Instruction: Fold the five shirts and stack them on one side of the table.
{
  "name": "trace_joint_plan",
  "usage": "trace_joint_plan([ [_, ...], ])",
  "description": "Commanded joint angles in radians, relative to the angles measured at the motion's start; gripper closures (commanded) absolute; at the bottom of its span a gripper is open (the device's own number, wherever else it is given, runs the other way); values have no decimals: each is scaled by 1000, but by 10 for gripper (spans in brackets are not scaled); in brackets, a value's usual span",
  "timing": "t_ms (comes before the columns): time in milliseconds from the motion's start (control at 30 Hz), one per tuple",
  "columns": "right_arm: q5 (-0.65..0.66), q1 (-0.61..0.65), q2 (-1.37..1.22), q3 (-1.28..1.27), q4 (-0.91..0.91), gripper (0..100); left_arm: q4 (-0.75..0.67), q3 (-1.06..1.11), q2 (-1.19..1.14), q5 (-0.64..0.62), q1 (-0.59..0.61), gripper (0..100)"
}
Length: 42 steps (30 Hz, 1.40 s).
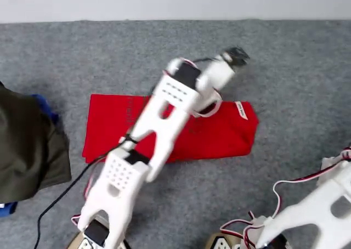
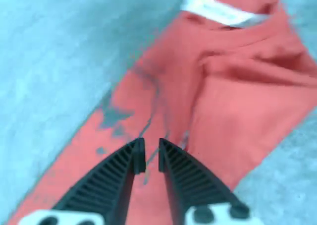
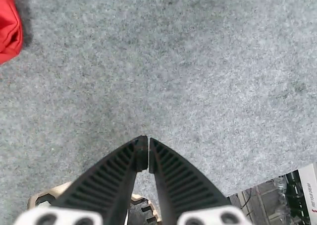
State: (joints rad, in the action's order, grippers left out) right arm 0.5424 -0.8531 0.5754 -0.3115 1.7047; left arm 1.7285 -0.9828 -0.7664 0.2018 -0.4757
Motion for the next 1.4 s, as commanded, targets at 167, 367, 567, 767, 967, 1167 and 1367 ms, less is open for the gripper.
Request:
trace_joint_plan([
  [167,11,-1,31,43,7,985,29,447,477,-64,270,859],
  [367,11,-1,31,43,7,984,25,667,631,-32,509,788],
  [567,11,-1,31,43,7,984,-60,794,631,3,724,721],
  [767,11,-1,31,43,7,984,-193,886,549,35,767,716],
  [967,11,-1,31,43,7,984,-252,857,345,35,766,716],
  [1167,12,-2,31,43,7,984,-262,723,178,29,767,717],
  [1367,12,-2,31,43,7,984,-230,610,32,28,769,718],
])
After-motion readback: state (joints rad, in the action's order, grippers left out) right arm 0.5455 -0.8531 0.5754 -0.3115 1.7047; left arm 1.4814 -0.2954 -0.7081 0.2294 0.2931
